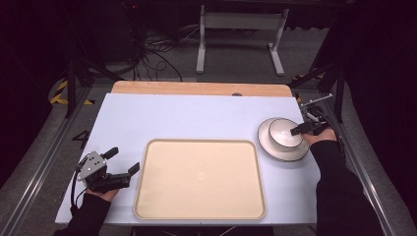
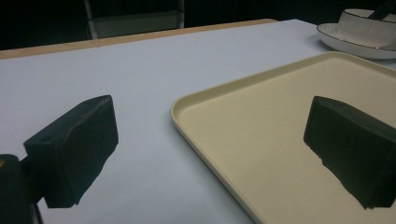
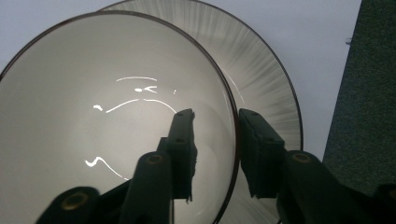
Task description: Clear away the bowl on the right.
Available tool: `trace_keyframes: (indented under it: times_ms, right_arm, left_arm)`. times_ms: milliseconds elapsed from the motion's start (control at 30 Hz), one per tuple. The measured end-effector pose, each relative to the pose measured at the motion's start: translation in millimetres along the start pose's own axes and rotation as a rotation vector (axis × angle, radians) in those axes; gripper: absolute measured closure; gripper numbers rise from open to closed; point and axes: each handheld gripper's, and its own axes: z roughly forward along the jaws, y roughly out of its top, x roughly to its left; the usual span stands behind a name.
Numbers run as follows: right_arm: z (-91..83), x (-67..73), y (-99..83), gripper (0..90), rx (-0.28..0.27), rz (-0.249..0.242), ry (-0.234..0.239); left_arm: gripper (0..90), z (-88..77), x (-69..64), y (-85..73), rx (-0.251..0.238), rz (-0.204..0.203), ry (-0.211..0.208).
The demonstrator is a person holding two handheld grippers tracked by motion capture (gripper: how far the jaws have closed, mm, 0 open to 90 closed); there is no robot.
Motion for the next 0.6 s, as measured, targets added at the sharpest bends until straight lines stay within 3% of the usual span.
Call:
trace_keyframes:
  times_ms: [267,600]
  right_arm:
    - [1.3,-3.4,0.4,81.4,0.021,0.020,-0.007]
    - [2.2,-5.7,1.3,83.8,0.033,0.043,0.008]
  left_arm:
    - [3.9,-0.7,0.8,-0.3,-0.011,-0.010,-0.005]
    - [3.8,-0.9,1.0,-0.3,-0.012,-0.012,-0.003]
